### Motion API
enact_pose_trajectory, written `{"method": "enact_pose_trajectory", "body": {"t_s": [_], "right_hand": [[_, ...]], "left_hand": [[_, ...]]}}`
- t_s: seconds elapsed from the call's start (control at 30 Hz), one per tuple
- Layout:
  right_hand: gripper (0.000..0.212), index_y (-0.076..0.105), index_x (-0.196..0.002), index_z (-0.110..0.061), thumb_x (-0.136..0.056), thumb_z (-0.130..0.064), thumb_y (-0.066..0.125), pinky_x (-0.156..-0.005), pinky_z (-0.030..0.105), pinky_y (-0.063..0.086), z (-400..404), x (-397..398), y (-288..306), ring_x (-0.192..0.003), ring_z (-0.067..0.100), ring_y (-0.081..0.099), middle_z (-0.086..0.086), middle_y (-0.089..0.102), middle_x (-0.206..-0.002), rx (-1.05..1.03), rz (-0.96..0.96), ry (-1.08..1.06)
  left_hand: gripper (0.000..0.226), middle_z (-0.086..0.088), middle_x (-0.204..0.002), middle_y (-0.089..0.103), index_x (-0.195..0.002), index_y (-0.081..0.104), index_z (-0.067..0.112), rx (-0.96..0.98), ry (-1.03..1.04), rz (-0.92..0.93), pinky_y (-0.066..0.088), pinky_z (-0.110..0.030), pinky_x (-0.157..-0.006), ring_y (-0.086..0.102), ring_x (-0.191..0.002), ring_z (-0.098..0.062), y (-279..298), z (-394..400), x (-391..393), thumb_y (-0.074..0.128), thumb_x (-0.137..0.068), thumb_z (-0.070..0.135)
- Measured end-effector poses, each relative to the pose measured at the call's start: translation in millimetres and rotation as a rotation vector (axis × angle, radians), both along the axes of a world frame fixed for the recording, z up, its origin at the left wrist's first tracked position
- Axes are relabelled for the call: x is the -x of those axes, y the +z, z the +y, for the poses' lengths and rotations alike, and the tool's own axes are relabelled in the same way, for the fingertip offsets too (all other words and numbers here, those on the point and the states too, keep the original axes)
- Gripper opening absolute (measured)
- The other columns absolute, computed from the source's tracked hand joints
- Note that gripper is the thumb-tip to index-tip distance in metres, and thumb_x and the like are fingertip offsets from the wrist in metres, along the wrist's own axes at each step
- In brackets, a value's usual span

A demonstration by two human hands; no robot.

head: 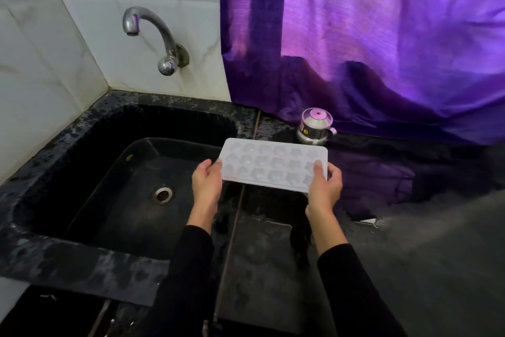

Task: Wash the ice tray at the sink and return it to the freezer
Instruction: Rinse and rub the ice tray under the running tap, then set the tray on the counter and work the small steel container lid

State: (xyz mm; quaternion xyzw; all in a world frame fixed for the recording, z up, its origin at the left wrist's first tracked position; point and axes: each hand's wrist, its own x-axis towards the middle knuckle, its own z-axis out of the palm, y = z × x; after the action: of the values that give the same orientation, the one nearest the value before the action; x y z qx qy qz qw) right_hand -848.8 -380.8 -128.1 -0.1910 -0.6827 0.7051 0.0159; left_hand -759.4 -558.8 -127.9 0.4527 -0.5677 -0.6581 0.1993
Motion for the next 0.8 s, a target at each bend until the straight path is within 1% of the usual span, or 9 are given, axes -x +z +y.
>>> {"method": "enact_pose_trajectory", "body": {"t_s": [0.1,0.2,0.27,0.33,0.37,0.43,0.53,0.63,0.8], "right_hand": [[0.018,0.060,-0.107,-0.020,-0.093,-0.032,0.058,-0.079,0.032,0.047,34.9,6.2,-8.1,-0.093,0.018,0.058,0.000,0.061,-0.105,-0.105,-0.016,-0.017],[0.028,0.063,-0.114,-0.012,-0.094,-0.030,0.056,-0.080,0.032,0.045,58.2,12.3,-19.3,-0.097,0.024,0.058,0.006,0.062,-0.111,-0.242,-0.030,-0.012],[0.032,0.064,-0.117,-0.011,-0.095,-0.030,0.054,-0.090,0.041,0.049,67.2,14.1,-26.9,-0.106,0.031,0.058,0.012,0.058,-0.119,-0.337,-0.041,-0.011],[0.033,0.064,-0.120,-0.012,-0.096,-0.031,0.051,-0.096,0.047,0.045,74.4,13.5,-30.3,-0.110,0.037,0.054,0.015,0.053,-0.121,-0.474,-0.066,0.011],[0.034,0.064,-0.121,-0.013,-0.096,-0.031,0.051,-0.098,0.047,0.043,78.0,13.0,-30.7,-0.111,0.038,0.053,0.017,0.053,-0.121,-0.539,-0.072,0.026],[0.035,0.065,-0.121,-0.013,-0.096,-0.033,0.050,-0.099,0.047,0.039,83.7,13.2,-31.5,-0.113,0.040,0.050,0.020,0.054,-0.120,-0.641,-0.076,0.065],[0.037,0.064,-0.124,-0.014,-0.096,-0.035,0.051,-0.099,0.045,0.035,87.4,16.3,-35.2,-0.115,0.040,0.048,0.021,0.054,-0.121,-0.703,-0.093,0.113],[0.037,0.065,-0.122,-0.015,-0.095,-0.037,0.052,-0.098,0.044,0.035,89.2,19.6,-40.1,-0.115,0.039,0.047,0.021,0.054,-0.121,-0.727,-0.102,0.135],[0.040,0.060,-0.127,-0.017,-0.095,-0.038,0.053,-0.102,0.043,0.029,88.1,21.9,-39.2,-0.119,0.035,0.043,0.015,0.051,-0.129,-0.782,-0.108,0.124]], "left_hand": [[0.053,0.010,-0.095,0.065,-0.138,0.047,0.008,0.055,-0.058,-0.061,0.045,-0.042,-0.105,0.062,-0.111,-0.024,-3.8,23.4,2.9,0.065,-0.089,0.017],[0.044,-0.002,-0.109,0.067,-0.130,0.057,0.007,0.088,-0.094,-0.089,0.048,-0.041,-0.102,0.063,-0.108,-0.023,-12.0,41.4,7.6,0.066,-0.087,0.009],[0.032,-0.004,-0.106,0.069,-0.116,0.066,0.010,0.097,-0.102,-0.093,0.051,-0.041,-0.099,0.065,-0.103,-0.024,-16.0,51.1,10.3,0.065,-0.085,0.004],[0.023,0.003,-0.088,0.069,-0.092,0.071,0.019,0.126,-0.116,-0.109,0.053,-0.041,-0.095,0.067,-0.097,-0.024,-18.1,59.0,12.2,0.063,-0.084,0.000],[0.023,0.006,-0.082,0.067,-0.088,0.070,0.019,0.140,-0.121,-0.124,0.053,-0.041,-0.094,0.068,-0.096,-0.024,-18.9,61.4,13.1,0.062,-0.084,-0.002],[0.024,0.005,-0.086,0.067,-0.103,0.071,0.010,0.159,-0.118,-0.156,0.053,-0.040,-0.095,0.067,-0.098,-0.024,-18.8,65.6,13.5,0.061,-0.085,-0.003],[0.036,-0.005,-0.115,0.068,-0.121,0.064,0.005,0.173,-0.104,-0.201,0.050,-0.039,-0.099,0.063,-0.108,-0.024,-21.6,67.3,16.8,0.061,-0.085,-0.001],[0.040,-0.008,-0.122,0.066,-0.124,0.063,0.006,0.186,-0.094,-0.233,0.049,-0.039,-0.101,0.063,-0.111,-0.025,-24.4,69.8,18.3,0.060,-0.085,-0.001],[0.038,-0.008,-0.118,0.067,-0.122,0.064,0.007,0.229,-0.089,-0.281,0.048,-0.032,-0.095,0.062,-0.109,-0.026,-19.5,71.8,18.8,0.062,-0.084,0.005]]}}
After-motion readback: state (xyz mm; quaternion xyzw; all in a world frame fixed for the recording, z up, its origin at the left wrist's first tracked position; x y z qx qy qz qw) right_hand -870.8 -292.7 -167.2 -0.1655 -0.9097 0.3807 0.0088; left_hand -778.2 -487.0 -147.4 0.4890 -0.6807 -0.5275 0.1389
